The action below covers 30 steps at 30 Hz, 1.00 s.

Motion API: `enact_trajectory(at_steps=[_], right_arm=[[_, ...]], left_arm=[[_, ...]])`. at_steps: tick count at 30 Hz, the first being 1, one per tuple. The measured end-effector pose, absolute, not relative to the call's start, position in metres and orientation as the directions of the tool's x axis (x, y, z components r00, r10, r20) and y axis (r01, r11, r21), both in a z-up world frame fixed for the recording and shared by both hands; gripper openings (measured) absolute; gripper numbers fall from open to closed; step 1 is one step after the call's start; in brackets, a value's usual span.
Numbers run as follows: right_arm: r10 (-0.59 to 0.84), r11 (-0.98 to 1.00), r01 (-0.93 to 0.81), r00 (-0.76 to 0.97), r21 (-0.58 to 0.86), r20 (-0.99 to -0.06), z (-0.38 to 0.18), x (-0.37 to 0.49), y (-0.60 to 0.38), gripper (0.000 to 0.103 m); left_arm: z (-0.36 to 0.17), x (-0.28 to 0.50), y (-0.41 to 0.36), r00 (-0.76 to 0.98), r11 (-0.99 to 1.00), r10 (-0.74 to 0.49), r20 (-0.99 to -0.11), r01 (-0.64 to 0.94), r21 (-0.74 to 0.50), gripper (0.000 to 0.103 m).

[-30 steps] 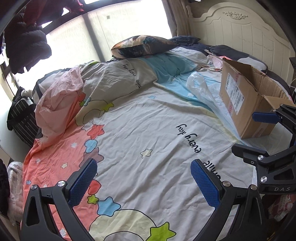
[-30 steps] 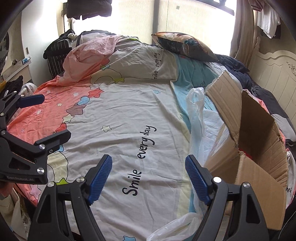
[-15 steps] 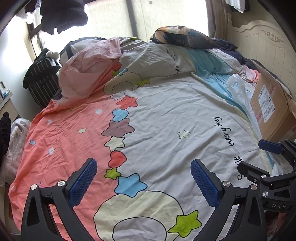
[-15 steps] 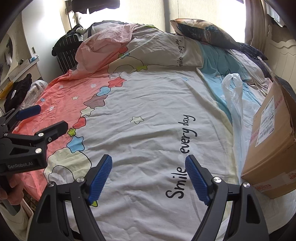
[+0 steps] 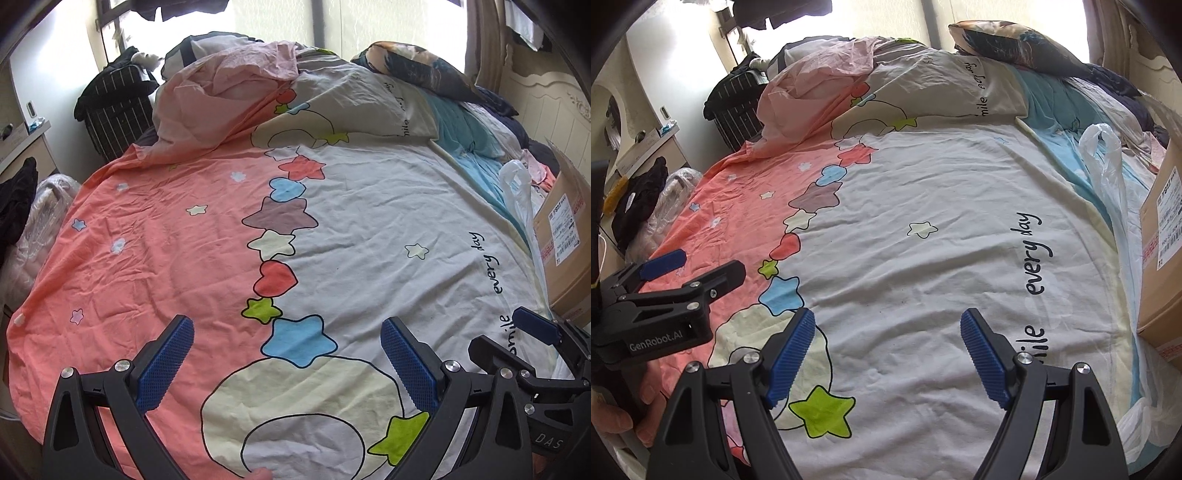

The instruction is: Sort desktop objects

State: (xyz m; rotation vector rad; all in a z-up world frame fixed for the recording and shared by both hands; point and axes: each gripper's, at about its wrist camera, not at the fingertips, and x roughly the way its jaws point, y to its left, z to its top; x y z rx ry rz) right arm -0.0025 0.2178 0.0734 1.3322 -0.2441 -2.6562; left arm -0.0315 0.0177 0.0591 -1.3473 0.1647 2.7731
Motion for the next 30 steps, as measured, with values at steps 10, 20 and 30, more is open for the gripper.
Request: enact_trajectory(at_steps=[10,20,30], right_arm=[[-0.200,-0.975,0.036,-0.560,0.218,-0.804,0.048,-0.013,0.202,0.079],[-0.182,-0.981,0.051,-0.588,0.188,-0.788,0.052,-0.012,0.186,0.079],[-0.163,-0.987,0.090,-0.599,0.137,-0.784,0.053,-0.011,0.166,0.079]], left_arm=[[0.044,-0.024,0.012,-0.629,-0.990,-0.082,-0.773,-0.038,0.136,0.103],[0.029,-0.020,-0.011,-0.609,-0.997,-0.061,-0.791,0.002,0.075,0.103],[0.020,-0.019,-0.027,-0.595,-0.997,-0.073,-0.800,0.027,0.071,0.103]])
